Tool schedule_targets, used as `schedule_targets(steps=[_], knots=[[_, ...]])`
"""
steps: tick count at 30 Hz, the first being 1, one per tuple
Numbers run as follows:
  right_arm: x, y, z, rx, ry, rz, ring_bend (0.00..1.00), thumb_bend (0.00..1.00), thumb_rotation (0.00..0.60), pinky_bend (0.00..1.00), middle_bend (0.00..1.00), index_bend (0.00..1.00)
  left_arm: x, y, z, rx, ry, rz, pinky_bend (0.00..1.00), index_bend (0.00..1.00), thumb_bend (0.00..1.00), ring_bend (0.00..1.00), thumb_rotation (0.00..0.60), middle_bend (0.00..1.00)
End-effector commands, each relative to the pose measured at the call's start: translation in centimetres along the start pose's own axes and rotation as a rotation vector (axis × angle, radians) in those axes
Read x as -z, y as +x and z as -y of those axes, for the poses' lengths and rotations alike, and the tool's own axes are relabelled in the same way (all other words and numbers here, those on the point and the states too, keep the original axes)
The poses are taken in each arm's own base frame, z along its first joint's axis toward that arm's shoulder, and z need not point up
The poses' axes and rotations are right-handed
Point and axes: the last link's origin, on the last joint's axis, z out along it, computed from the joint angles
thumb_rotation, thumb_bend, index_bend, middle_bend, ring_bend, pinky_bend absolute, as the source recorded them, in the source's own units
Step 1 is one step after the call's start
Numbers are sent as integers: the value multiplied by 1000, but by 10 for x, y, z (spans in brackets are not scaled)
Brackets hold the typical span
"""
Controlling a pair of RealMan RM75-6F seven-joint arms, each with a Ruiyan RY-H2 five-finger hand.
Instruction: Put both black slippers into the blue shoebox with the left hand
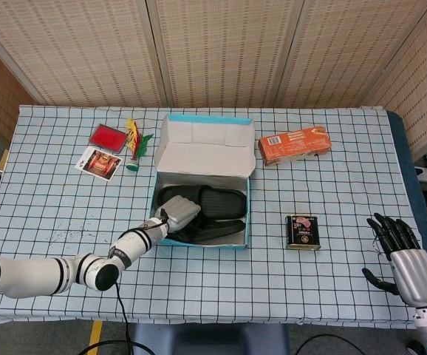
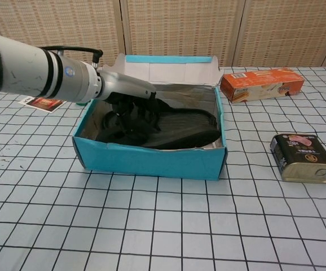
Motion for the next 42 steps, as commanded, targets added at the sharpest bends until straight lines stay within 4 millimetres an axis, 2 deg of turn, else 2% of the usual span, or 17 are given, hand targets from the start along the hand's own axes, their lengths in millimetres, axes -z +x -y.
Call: schedule_targets(steps=[1, 7, 9, 11, 14, 16, 17, 19, 27, 30, 33, 34, 36, 37, 39, 42], knots=[[0, 0, 0, 0, -2, -1, 0, 119, 600, 0, 0, 0, -5, -6, -2, 1, -4, 14, 622, 767, 838, 655, 600, 742], [1, 1, -1, -3, -4, -1, 0, 118, 600, 0, 0, 0, -12, -13, -3, -9, -7, 24, 618, 765, 828, 656, 600, 740], [1, 2, -1, -4, -4, -2, 0, 118, 600, 0, 0, 0, -12, -11, -6, -10, -15, 7, 588, 737, 801, 639, 600, 713], [1, 2, -2, -5, -5, -3, 0, 118, 600, 0, 0, 0, -10, -9, -8, -7, -30, -25, 478, 556, 708, 517, 600, 560], [1, 2, -1, -4, -3, -1, 0, 119, 600, 0, 0, 0, -5, -4, -11, 41, -58, -70, 324, 197, 603, 220, 600, 247], [2, 2, -1, -5, 0, -1, 0, 118, 599, 0, 0, 0, -3, 1, -11, 81, -74, -98, 250, 44, 560, 74, 600, 96], [2, 2, -1, -4, 0, -2, 0, 118, 599, 0, 0, 0, -2, 2, -11, 95, -81, -111, 220, 11, 546, 31, 600, 45], [3, 3, -1, -5, 0, -5, 0, 119, 599, 0, 0, 0, 1, 5, -9, 108, -93, -137, 193, 0, 525, 0, 600, 1], [4, 3, 0, 0, -1, -10, 0, 118, 600, 0, 0, 0, 13, 9, 0, 130, -107, -168, 153, 0, 472, 0, 600, 0], [4, 3, 0, 1, 0, -11, 0, 118, 600, 0, 0, 0, 29, 16, 4, 158, -112, -200, 149, 0, 471, 0, 600, 0], [5, 5, 0, 0, 3, -19, 0, 119, 600, 0, 0, 0, 61, 22, 15, 167, -108, -318, 144, 0, 473, 0, 600, 0], [6, 6, 0, 2, 4, -23, 0, 119, 599, 0, 0, 0, 80, 20, 25, 166, -90, -391, 143, 0, 473, 0, 600, 0], [7, 8, -1, 9, 5, -30, 0, 119, 599, 0, 0, 0, 114, 7, 46, 156, -28, -504, 143, 0, 472, 0, 600, 0], [8, 8, -1, 13, 3, -34, 0, 118, 599, 0, 0, 0, 139, -9, 63, 157, 37, -560, 143, 0, 472, 0, 600, 0], [9, 8, -2, 23, -7, -34, 0, 118, 600, 0, 0, 0, 175, -44, 89, 138, 162, -606, 139, 0, 470, 0, 600, 0], [9, 8, -2, 26, -11, -32, 0, 118, 600, 0, 0, 0, 190, -59, 98, 131, 211, -621, 124, 0, 469, 0, 600, 0]])
